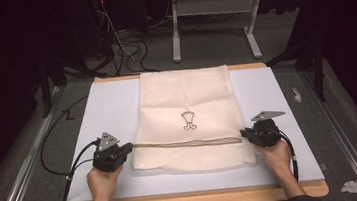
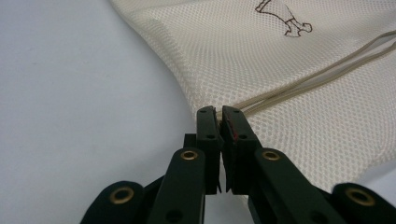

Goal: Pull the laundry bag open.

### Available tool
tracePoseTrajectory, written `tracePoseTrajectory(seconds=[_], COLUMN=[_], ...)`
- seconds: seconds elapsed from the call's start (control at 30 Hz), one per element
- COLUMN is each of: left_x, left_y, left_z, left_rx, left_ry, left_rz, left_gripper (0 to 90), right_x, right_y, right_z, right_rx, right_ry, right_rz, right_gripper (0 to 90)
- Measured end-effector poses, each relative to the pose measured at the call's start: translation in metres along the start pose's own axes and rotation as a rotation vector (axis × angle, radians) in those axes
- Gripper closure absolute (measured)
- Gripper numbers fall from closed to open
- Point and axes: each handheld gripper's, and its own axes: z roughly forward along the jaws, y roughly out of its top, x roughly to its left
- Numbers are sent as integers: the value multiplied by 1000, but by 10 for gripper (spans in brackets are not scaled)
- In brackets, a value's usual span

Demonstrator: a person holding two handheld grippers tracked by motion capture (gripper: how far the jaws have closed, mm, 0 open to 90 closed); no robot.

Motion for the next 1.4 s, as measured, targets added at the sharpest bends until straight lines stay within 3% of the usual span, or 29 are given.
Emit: tracePoseTrajectory(seconds=[0.43,0.57,0.7,0.87,1.03,1.23,1.4], left_x=[-3,-3,-1,-1,-1,3,9], left_y=[-1,1,2,3,5,10,9], left_z=[3,0,-3,-10,-19,-30,-38], left_rx=[19,4,-20,-84,-154,-203,-233], left_ry=[10,4,-6,-1,18,36,56], left_rz=[7,4,-3,4,6,-1,-15], left_gripper=[860,877,890,856,801,749,722], right_x=[-1,2,3,3,2,-3,-10], right_y=[-2,-2,0,2,1,-2,-3], right_z=[1,-4,-8,-16,-27,-44,-56], right_rx=[-16,-33,-59,-104,-158,-249,-274], right_ry=[-5,-33,-49,-57,-52,-60,-72], right_rz=[4,-13,-23,-17,-12,-7,8], right_gripper=[737,707,675,632,650,709,713])
